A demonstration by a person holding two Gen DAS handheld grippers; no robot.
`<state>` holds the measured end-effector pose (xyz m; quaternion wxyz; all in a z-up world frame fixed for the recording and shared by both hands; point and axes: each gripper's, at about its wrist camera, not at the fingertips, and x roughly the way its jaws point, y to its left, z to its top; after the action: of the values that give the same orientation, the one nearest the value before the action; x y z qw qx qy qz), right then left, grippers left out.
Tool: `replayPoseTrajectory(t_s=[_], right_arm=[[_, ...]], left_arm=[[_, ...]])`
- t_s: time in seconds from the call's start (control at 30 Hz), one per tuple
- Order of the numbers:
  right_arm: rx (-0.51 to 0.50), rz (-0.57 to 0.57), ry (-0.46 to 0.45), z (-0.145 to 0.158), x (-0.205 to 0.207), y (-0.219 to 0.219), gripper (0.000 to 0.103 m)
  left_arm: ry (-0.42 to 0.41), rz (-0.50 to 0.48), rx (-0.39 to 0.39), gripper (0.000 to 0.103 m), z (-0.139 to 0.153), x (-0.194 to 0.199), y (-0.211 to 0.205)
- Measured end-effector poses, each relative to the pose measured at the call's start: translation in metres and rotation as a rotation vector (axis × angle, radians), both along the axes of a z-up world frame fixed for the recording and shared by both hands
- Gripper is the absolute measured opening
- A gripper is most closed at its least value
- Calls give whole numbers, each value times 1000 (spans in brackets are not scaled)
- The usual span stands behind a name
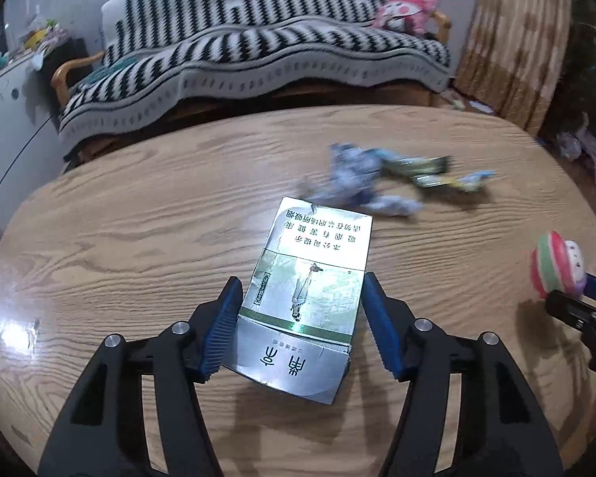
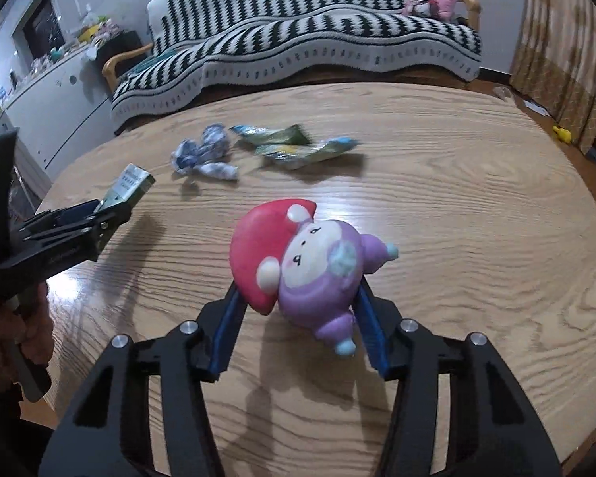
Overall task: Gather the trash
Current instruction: 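Carry the cigarette pack and toy figure over the black bin with both tools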
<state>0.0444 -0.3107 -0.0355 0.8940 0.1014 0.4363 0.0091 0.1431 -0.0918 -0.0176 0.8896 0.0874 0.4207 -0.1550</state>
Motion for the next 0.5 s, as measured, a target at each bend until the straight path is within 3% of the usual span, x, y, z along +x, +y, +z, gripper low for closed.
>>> replayPoseTrajectory(t_s=[0.27, 0.5], right_arm=[[-6, -144, -30, 12, -61, -84, 53], [-29, -316, -28, 6, -140, -179, 53]], left_arm=[[-30, -187, -51, 60, 23, -60, -96], [-36, -422, -68, 60, 24, -142, -216]])
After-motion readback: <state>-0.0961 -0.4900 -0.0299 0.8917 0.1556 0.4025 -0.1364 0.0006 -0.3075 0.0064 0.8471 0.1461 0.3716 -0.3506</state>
